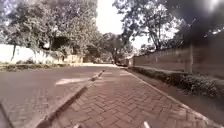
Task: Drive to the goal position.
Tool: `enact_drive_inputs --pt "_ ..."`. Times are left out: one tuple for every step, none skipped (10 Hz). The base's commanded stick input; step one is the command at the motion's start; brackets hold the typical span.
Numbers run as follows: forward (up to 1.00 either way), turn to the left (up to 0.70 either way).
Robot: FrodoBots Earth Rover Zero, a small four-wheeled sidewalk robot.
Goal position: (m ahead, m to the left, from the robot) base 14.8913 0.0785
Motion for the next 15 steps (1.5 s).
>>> enact_drive_inputs --pt "0.7 0.0" --pt "0.7 0.0" --pt "0.7 0.0" --pt "0.7 0.0" --pt "0.7 0.0" --pt "0.7 0.0" --pt "0.7 0.0" --pt "0.7 0.0" --pt "0.7 0.0" --pt "0.7 0.0" --pt "0.7 0.0" --pt "0.7 0.0" --pt "0.7 0.0" --pt "0.7 0.0" --pt "0.7 0.0"
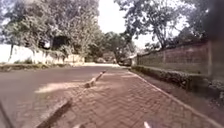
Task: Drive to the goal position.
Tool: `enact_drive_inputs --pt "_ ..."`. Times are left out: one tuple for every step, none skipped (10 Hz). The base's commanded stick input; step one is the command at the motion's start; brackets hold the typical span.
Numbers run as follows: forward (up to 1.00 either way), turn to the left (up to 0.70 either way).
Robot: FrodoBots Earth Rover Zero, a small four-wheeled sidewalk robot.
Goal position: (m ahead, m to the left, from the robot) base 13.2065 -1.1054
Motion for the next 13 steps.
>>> enact_drive_inputs --pt "0.7 0.0" --pt "0.7 0.0" --pt "0.7 0.0" --pt "0.7 0.0" --pt "0.7 0.0" --pt "0.7 0.0" --pt "0.7 0.0" --pt "0.7 -0.24" --pt "0.7 -0.35" --pt "0.7 -0.35" --pt "0.7 -0.3" --pt "0.7 -0.03" --pt "0.7 0.0"
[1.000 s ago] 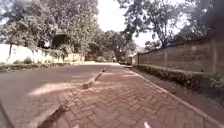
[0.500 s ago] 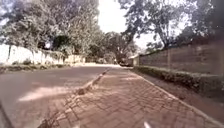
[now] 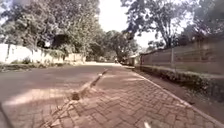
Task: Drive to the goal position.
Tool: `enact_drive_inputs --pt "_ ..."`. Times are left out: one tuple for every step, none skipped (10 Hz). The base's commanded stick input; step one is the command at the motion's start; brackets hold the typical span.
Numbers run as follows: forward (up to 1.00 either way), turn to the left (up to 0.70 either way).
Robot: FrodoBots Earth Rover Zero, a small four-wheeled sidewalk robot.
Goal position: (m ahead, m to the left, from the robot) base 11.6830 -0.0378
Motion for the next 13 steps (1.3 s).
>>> enact_drive_inputs --pt "0.7 0.0" --pt "0.7 0.0" --pt "0.7 0.0" --pt "0.7 0.0" --pt "0.7 0.0" --pt "0.7 0.0" --pt "0.7 0.0" --pt "0.7 0.0" --pt "0.7 0.0" --pt "0.7 0.0" --pt "0.7 0.0" --pt "0.7 0.0" --pt "0.7 0.0"
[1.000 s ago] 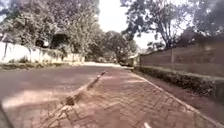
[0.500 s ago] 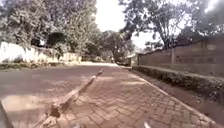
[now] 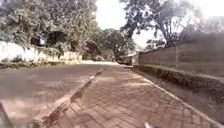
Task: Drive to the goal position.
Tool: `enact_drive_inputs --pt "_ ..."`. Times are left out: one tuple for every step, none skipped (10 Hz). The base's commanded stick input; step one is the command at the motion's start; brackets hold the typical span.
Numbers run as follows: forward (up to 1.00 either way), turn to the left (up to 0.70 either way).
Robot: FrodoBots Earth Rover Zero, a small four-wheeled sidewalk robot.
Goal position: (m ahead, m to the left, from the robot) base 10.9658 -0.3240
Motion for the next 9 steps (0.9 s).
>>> enact_drive_inputs --pt "0.7 -0.26" --pt "0.7 -0.31" --pt "0.7 -0.34" --pt "0.7 -0.34" --pt "0.7 -0.34" --pt "0.7 -0.31" --pt "0.7 0.0" --pt "0.7 0.0" --pt "0.7 0.0"
